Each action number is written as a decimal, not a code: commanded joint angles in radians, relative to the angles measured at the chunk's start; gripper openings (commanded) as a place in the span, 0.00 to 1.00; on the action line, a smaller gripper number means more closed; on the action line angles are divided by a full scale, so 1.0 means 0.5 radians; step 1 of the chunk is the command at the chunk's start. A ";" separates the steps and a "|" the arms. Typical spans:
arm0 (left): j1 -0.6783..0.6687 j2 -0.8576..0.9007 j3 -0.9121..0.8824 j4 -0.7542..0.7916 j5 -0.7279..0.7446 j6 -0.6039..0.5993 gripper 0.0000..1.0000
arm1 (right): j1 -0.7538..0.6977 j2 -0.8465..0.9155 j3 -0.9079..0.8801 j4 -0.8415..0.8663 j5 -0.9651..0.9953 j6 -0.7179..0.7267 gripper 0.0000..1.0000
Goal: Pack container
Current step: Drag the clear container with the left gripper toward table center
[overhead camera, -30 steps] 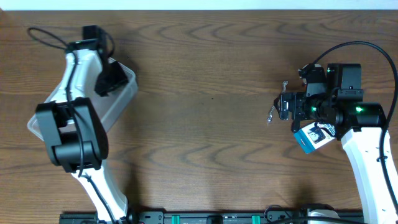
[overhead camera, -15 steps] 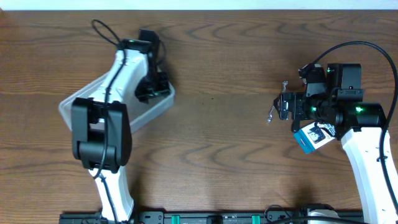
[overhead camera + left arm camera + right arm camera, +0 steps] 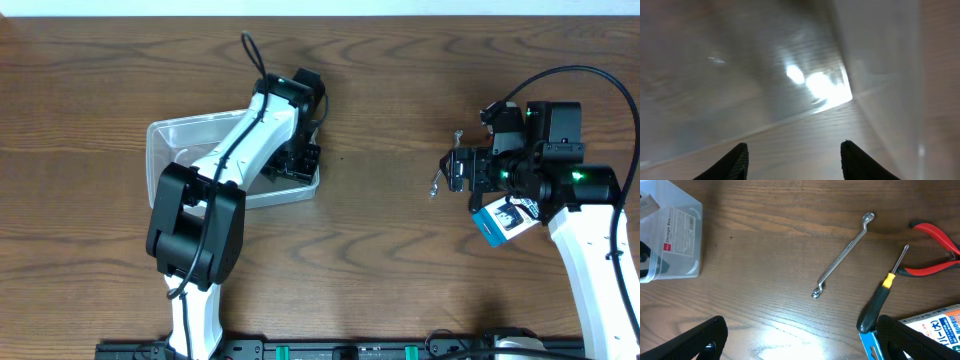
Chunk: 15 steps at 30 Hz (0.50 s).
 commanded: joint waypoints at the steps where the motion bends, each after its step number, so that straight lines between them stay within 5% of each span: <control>1: 0.038 -0.059 -0.006 -0.027 -0.313 0.100 0.52 | -0.007 -0.006 0.035 0.005 -0.021 -0.039 0.98; 8: 0.266 -0.391 -0.006 0.029 -0.533 -0.037 0.53 | -0.007 -0.006 0.035 -0.003 -0.021 -0.053 0.98; 15: 0.774 -0.854 -0.006 0.114 -0.672 -0.159 0.71 | -0.007 -0.006 0.035 -0.002 -0.021 -0.053 0.98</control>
